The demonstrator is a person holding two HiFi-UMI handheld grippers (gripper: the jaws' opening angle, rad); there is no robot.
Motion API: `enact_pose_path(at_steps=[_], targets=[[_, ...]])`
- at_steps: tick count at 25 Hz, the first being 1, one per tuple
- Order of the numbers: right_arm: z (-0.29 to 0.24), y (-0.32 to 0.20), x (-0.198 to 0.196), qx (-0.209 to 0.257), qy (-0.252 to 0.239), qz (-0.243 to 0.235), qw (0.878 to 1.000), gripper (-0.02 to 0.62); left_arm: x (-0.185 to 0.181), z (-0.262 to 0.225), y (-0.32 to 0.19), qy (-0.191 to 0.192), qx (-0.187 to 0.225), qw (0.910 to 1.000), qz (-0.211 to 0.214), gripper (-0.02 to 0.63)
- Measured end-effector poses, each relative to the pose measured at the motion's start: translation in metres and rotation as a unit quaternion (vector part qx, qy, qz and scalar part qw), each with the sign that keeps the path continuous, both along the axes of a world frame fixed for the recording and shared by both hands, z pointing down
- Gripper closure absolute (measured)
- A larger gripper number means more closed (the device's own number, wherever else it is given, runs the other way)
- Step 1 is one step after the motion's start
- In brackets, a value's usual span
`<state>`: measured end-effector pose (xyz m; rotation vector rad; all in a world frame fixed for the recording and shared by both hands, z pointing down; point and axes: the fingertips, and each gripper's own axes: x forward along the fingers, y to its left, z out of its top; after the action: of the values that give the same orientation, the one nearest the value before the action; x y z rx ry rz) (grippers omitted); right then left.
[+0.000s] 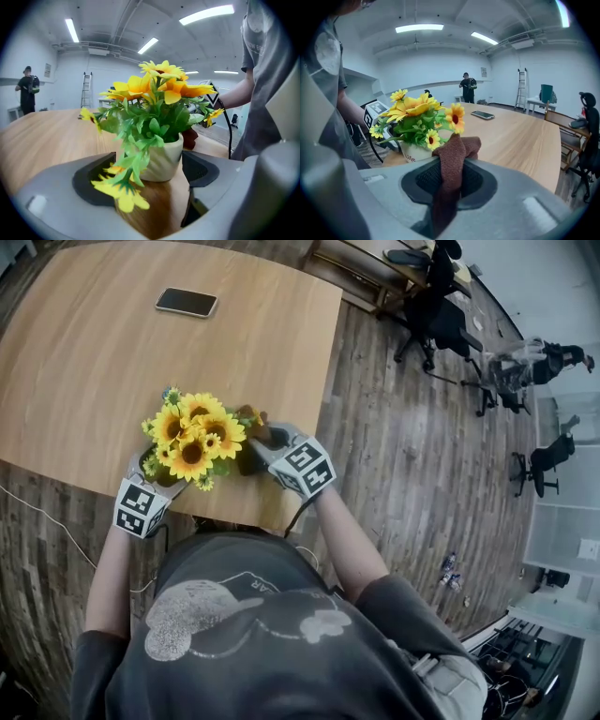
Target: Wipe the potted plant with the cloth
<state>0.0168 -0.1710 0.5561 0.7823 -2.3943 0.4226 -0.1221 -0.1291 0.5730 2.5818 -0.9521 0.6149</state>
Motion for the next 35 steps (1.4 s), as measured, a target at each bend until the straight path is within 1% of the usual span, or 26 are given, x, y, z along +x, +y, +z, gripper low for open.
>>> enact_pose_path(at_steps=[7,10,12,17,21,25,29,33,35], targets=[[-0.006,-0.018,-0.023,0.025,0.017,-0.040,0.999,0.537,-0.028,0.003,-0.006,-0.003,-0.001,0.9970,-0.078,0.138],[-0.005,-0.026,-0.033,0.038,0.017,-0.061,0.997,0.537,-0.035,0.005,-0.003,-0.005,-0.001,0.9948,-0.102,0.172],[-0.003,-0.034,-0.042,0.043,0.011,-0.073,0.996,0.537,-0.035,0.006,-0.001,-0.004,-0.002,0.9943,-0.107,0.196],[0.005,-0.034,-0.066,0.025,-0.009,-0.113,0.993,0.537,-0.032,0.005,-0.001,-0.002,-0.004,0.9943,-0.107,0.212],[0.006,-0.019,-0.067,0.008,-0.028,-0.122,0.992,0.537,-0.032,0.006,0.000,0.006,-0.007,0.9938,-0.111,0.219],[0.009,0.004,-0.067,-0.006,-0.031,-0.140,0.990,0.537,-0.031,0.007,0.001,0.010,-0.007,0.9930,-0.118,0.233],[0.011,0.024,-0.065,-0.015,-0.037,-0.155,0.987,0.537,-0.031,0.006,0.001,0.008,-0.006,0.9909,-0.134,0.232],[0.011,0.047,-0.071,-0.024,-0.040,-0.186,0.981,0.537,-0.033,0.005,0.004,0.014,-0.010,0.9873,-0.158,0.216],[0.009,0.057,-0.073,-0.025,-0.046,-0.187,0.981,0.537,-0.034,0.004,0.008,0.017,-0.010,0.9853,-0.170,0.204]])
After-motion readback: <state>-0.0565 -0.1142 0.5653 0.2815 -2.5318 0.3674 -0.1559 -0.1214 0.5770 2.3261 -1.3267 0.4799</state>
